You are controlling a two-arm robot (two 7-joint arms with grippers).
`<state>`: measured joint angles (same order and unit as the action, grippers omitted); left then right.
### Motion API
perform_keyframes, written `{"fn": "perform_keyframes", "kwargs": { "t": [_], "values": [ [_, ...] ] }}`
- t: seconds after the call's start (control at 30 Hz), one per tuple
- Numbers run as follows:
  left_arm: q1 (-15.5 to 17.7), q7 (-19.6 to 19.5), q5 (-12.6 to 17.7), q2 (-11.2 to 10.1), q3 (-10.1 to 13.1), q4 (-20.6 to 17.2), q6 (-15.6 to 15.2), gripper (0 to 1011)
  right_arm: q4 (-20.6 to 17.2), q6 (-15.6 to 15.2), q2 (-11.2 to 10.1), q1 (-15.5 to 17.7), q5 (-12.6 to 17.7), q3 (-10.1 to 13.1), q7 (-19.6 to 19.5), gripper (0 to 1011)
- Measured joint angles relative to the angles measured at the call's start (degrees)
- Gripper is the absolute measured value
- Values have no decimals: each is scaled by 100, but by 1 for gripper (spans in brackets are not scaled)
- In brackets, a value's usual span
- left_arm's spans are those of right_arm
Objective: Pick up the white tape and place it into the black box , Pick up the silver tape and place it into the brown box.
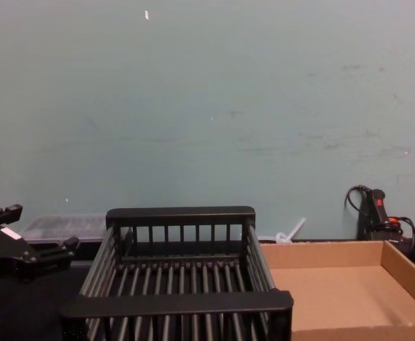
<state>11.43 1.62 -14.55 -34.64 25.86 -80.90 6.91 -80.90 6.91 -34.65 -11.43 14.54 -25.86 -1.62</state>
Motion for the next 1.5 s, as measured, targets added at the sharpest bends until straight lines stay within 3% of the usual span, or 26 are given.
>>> {"fn": "perform_keyframes", "kwargs": {
  "t": [1.2,1.5],
  "values": [
    [0,0,0,0,0,0,0,1001,0,0,0,0,0,0,0,1002],
    [0,0,0,-1,0,0,0,1001,-233,-154,-90,75,157,163,395,1002]
  ]
}}
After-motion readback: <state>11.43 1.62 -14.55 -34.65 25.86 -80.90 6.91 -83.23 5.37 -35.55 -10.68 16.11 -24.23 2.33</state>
